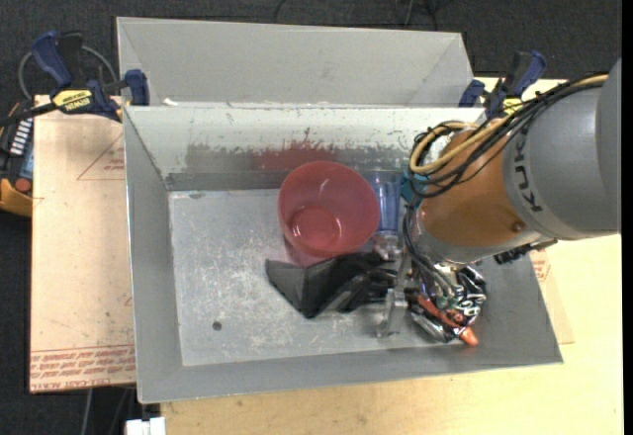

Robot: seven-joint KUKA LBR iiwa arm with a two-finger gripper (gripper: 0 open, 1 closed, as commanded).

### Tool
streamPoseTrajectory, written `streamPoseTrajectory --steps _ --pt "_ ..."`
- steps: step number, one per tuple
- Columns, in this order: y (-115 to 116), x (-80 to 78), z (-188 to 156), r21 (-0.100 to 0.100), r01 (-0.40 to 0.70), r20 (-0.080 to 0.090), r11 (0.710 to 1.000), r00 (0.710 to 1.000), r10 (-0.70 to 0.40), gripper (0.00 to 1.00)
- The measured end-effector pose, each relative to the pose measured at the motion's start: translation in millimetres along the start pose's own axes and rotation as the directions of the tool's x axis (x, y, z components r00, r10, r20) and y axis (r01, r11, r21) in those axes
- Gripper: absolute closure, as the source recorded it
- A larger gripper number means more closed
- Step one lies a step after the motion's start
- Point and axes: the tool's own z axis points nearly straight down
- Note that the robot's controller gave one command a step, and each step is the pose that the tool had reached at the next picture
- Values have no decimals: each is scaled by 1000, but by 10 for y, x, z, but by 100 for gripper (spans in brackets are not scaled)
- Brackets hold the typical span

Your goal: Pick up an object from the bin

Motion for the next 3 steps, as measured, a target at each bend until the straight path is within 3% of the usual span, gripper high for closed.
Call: streamPoseTrajectory --steps 1,2,3 --pt "1 -18 -3 2 -6 6 1000 1000 6 0" --pt "6 -10 -4 0 1 3 1000 1000 -1 100" --pt "7 -10 -4 0 1 3 1000 1000 -1 100"
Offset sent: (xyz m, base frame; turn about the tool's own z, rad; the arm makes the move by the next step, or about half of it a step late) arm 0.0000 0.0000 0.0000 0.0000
